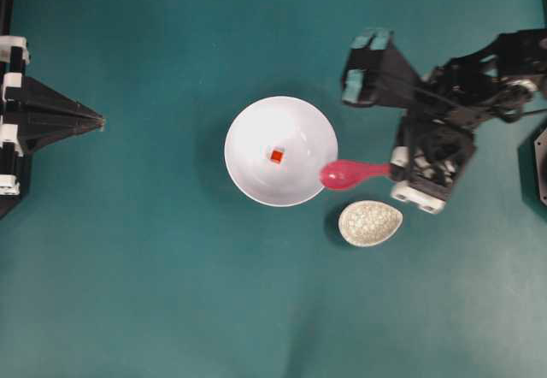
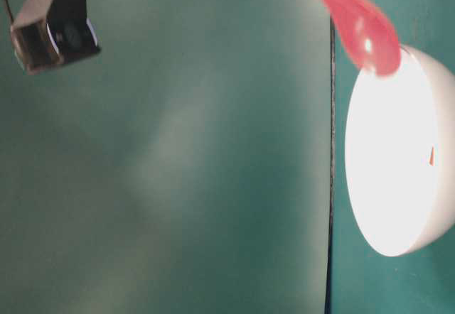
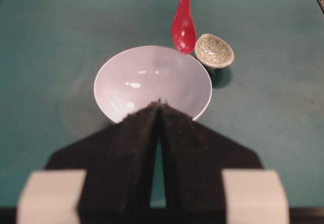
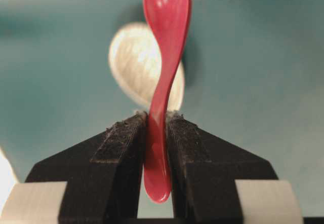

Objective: Grip the spoon and scoop the red block from the bowl with right arm.

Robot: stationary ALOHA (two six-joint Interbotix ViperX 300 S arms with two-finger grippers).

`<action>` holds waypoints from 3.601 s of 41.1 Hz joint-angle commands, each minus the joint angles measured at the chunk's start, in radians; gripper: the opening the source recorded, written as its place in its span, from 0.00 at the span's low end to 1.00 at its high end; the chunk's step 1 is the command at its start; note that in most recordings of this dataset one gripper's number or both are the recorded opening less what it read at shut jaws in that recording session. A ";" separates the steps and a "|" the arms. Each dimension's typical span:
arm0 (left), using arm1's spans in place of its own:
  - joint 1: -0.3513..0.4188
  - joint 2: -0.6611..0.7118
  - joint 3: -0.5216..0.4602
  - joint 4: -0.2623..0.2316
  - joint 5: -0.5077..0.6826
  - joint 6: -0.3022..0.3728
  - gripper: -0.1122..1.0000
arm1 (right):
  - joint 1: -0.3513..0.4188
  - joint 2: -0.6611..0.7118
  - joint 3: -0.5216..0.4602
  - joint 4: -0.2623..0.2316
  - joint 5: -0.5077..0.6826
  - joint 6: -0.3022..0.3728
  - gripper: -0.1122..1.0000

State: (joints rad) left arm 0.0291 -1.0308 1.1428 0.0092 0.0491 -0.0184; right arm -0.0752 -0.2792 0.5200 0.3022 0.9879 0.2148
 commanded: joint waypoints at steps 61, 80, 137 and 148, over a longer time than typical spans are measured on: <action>0.003 0.003 -0.031 0.003 -0.002 -0.002 0.10 | 0.152 -0.133 0.382 0.078 -0.390 0.064 0.47; 0.003 0.003 -0.031 0.003 -0.002 -0.002 0.10 | 0.152 -0.238 0.416 -0.100 -0.249 0.064 0.53; 0.002 0.002 -0.029 0.003 0.017 -0.002 0.10 | 0.284 0.046 0.939 -0.265 -1.864 -0.021 0.53; -0.006 0.002 -0.029 0.002 0.017 -0.002 0.10 | 0.284 0.103 0.989 -0.264 -1.971 -0.021 0.53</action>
State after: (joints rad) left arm 0.0276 -1.0339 1.1428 0.0092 0.0706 -0.0184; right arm 0.2056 -0.1779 1.5094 0.0353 -0.9465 0.1902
